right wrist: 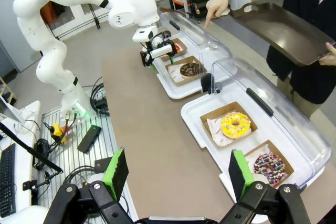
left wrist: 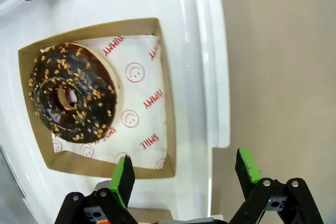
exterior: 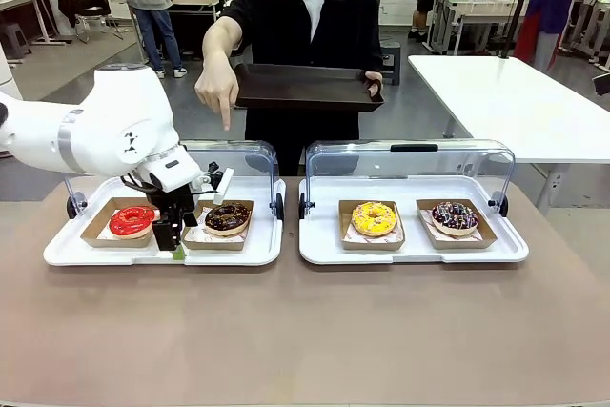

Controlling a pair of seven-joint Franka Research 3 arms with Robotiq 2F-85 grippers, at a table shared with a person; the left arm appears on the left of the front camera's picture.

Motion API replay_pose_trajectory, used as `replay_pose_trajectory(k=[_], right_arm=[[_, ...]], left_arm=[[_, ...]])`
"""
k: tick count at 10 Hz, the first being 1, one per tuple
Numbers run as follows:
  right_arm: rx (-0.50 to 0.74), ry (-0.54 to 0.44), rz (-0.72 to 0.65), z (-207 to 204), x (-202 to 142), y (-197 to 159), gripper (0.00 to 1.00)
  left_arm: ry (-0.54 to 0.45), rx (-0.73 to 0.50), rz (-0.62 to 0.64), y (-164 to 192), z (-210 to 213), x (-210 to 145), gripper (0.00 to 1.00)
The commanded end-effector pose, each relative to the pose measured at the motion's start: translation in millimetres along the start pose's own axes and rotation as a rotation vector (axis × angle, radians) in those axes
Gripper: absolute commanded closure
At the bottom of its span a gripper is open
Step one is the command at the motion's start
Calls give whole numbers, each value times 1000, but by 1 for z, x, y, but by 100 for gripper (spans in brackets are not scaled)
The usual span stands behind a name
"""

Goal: Provide the desired donut to the person.
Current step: Pick up and lift the Paper togo box containing the Donut pointed at by the person.

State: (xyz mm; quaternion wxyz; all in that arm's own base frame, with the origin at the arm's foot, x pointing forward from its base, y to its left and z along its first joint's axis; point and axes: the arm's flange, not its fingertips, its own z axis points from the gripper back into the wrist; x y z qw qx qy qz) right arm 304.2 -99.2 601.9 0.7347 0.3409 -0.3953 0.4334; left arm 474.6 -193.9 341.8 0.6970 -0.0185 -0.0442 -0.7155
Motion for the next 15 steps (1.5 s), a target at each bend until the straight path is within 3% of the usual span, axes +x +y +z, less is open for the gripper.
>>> replay_pose_trajectory(k=[1,11,12,13,15], right_arm=[[7,-17,11,0,1,-1,0],[7,-17,11,0,1,-1,0],[7,-17,11,0,1,-1,0],[7,-17,11,0,1,-1,0],[7,-17,11,0,1,-1,0]], left_arm=[[38,32,32,14,-2,11,0],[63,51,58,25,-10,16,0],[58,56,53,25,-10,16,23],[61,57,44,25,-10,15,55],[66,55,42,25,-10,15,100]])
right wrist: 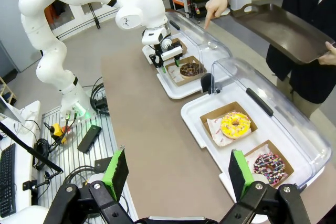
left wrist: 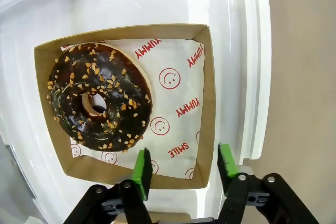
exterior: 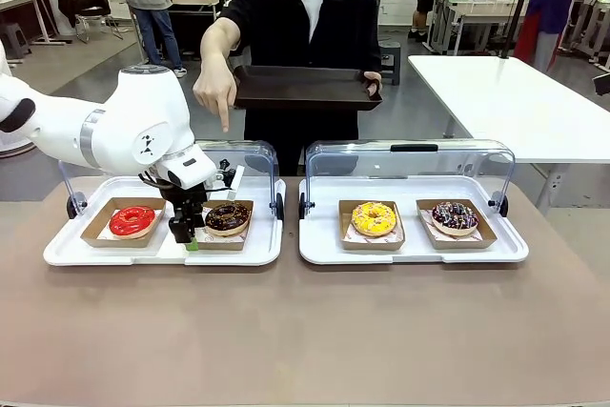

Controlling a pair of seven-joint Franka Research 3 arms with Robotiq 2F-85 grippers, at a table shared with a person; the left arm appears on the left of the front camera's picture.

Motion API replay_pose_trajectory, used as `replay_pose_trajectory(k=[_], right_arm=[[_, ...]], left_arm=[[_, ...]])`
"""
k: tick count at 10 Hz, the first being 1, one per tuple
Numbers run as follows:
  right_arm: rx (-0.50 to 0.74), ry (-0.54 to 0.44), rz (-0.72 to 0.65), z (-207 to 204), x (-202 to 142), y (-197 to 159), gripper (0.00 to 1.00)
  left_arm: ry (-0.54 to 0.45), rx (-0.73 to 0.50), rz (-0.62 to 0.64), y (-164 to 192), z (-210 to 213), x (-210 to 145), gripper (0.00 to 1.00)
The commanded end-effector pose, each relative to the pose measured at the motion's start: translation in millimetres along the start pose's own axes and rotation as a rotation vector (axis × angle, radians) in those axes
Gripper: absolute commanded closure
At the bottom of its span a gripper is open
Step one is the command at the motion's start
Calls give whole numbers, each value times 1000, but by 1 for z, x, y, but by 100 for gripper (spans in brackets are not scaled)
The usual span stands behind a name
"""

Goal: Provide the desired donut to the person.
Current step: Pick up and lift the Paper togo box containing the Donut pointed at by the person.

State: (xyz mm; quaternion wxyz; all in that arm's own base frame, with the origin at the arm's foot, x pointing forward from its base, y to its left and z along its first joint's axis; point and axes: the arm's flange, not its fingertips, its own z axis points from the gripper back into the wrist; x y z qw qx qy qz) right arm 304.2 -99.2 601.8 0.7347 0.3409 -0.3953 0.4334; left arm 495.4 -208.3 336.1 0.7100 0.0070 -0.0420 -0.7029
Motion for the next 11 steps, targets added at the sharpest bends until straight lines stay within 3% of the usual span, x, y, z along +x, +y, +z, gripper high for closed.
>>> replay_pose_trajectory(k=[1,2,3,4,5,11], right_arm=[[7,-17,11,0,1,-1,0],[7,-17,11,0,1,-1,0],[7,-17,11,0,1,-1,0],[7,-17,11,0,1,-1,0],[7,-17,11,0,1,-1,0],[7,-17,11,0,1,-1,0]], left_arm=[[26,20,8,4,-2,2,100],[26,18,8,4,-2,2,100],[28,15,6,4,-2,2,89],[29,9,6,4,-3,2,98],[29,5,7,4,-3,2,100],[32,-9,-4,3,-1,1,100]])
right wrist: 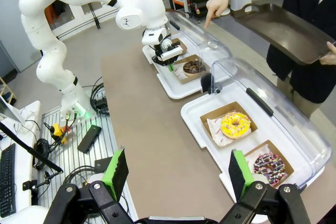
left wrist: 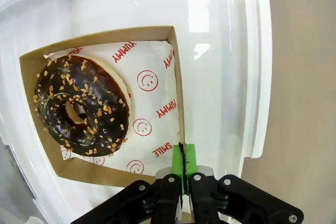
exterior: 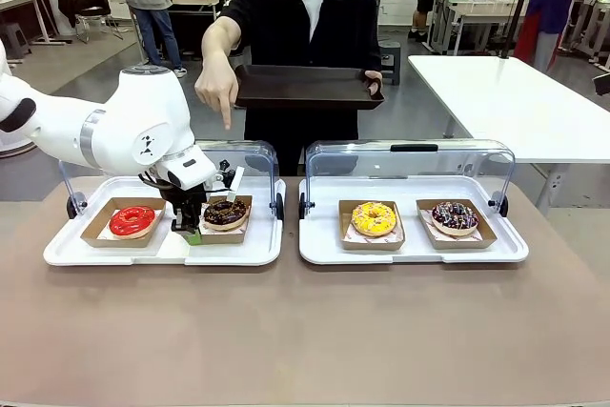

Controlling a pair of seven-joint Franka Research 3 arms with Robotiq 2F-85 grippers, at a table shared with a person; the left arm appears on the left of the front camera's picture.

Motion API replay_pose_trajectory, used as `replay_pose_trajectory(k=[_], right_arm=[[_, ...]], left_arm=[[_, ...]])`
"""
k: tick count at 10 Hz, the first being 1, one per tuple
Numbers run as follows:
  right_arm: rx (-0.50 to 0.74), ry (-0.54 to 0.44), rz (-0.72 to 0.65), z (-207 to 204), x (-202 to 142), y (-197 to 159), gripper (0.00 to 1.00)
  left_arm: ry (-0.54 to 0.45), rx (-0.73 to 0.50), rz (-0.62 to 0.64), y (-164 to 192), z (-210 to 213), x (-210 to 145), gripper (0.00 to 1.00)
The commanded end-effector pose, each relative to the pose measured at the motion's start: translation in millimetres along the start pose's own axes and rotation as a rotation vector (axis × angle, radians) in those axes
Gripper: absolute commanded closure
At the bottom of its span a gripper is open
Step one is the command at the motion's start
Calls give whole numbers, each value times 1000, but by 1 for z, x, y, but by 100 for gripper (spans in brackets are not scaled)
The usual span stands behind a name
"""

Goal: Provide the desired donut to the person.
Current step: Pick up and lift the Paper togo box containing the Donut pointed at by the person.

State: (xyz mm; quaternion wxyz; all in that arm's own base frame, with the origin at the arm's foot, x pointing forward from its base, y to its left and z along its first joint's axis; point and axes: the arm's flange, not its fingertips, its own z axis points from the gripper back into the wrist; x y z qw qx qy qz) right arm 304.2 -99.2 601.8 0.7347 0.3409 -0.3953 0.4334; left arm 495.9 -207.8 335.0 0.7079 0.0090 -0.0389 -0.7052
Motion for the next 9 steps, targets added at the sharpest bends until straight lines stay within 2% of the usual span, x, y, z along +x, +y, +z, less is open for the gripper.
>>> replay_pose_trajectory(k=[1,3,5,9], right_arm=[[7,-17,11,0,1,-1,0],[7,-17,11,0,1,-1,0],[7,-17,11,0,1,-1,0],[7,-17,11,0,1,-1,0]], left_arm=[[26,-11,-4,2,2,1,100],[37,-79,-45,-11,29,7,100],[27,-123,-83,-38,87,14,100],[-3,-44,-83,-89,192,17,100]])
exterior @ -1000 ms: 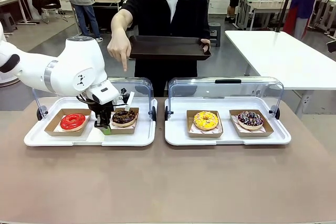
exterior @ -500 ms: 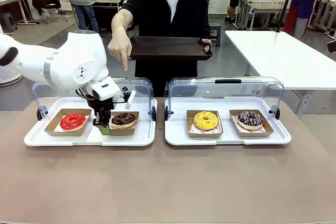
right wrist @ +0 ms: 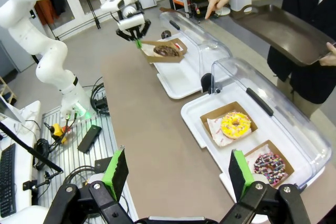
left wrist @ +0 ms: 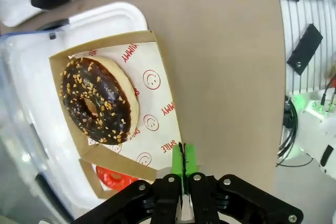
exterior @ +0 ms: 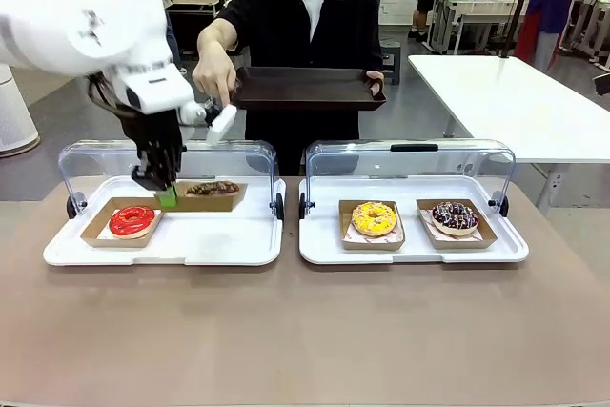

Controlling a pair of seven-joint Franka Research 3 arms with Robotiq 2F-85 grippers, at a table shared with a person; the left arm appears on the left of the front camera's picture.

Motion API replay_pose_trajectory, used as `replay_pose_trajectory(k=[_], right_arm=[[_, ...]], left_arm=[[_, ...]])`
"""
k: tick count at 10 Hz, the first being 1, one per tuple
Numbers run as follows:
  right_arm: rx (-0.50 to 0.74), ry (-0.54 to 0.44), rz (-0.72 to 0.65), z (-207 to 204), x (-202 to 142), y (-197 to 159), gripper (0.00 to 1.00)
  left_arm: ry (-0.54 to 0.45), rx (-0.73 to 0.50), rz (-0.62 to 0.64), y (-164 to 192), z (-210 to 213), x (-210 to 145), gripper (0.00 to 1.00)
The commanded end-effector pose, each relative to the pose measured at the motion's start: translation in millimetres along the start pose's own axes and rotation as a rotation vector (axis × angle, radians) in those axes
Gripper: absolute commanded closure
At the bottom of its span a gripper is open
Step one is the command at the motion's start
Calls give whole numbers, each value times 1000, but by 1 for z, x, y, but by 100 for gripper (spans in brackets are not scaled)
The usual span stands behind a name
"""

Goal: Provide the desired donut to the person.
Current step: Pick up and lift the Paper togo box containing the Donut pointed at by the person, then place the picked Paper togo box onto the Handle tray extended by the person.

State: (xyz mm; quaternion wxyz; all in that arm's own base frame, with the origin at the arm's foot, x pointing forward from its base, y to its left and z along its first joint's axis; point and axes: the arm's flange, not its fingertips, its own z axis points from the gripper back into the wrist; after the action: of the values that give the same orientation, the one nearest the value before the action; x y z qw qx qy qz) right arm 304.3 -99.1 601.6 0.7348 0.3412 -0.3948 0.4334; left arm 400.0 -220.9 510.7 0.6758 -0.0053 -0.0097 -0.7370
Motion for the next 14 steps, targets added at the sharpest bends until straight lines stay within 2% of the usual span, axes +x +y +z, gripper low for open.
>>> replay_pose_trajectory(k=[1,3,5,8,14], right_arm=[[6,-18,12,0,1,-1,0],[6,-18,12,0,1,-1,0],[6,-18,12,0,1,-1,0],[6,-18,12,0,1,-1,0],[6,-18,12,0,1,-1,0]], left_arm=[[-11,43,25,-12,35,1,100],[-13,108,42,-19,77,12,100],[-3,169,66,-11,105,22,100],[-8,157,86,6,108,24,100],[-21,167,61,1,108,22,100]])
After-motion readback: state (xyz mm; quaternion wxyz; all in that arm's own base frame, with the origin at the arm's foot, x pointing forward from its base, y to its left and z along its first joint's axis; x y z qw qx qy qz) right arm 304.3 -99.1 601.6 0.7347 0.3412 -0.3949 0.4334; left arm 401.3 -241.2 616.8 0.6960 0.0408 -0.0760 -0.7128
